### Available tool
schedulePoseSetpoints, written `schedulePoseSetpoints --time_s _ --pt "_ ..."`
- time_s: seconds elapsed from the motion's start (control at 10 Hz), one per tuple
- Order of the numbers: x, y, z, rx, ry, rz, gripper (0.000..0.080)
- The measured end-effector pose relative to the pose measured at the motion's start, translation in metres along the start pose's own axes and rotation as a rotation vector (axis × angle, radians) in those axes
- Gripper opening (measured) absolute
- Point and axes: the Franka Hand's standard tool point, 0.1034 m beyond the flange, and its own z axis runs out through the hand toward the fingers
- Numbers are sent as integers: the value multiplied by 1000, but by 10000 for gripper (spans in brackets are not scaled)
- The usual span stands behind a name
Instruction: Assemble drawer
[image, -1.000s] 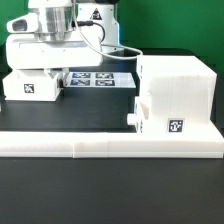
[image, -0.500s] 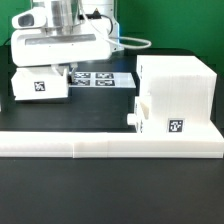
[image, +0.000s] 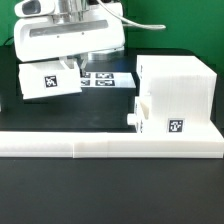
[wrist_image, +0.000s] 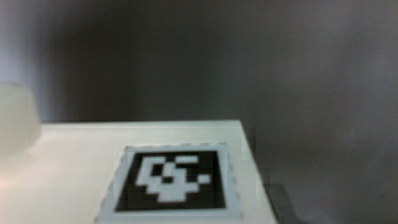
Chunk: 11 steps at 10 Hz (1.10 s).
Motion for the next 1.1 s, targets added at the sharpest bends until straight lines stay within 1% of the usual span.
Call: schedulePoseSetpoints --time_s 0.2,0.3,0.4,0.5,0.6,0.7,1.1 --pt "0 0 0 0 -1 -35 44" --pt "0 0 1 -1 -4 -127 44" --pt "6 0 1 2 -11 -260 44" --pt "19 -1 -3 7 -22 -356 44" --pt "32 -4 -4 -2 -30 -491 44" --pt "37 -5 -4 -2 -39 -572 44" --pt "35 -2 -2 1 -45 -808 44"
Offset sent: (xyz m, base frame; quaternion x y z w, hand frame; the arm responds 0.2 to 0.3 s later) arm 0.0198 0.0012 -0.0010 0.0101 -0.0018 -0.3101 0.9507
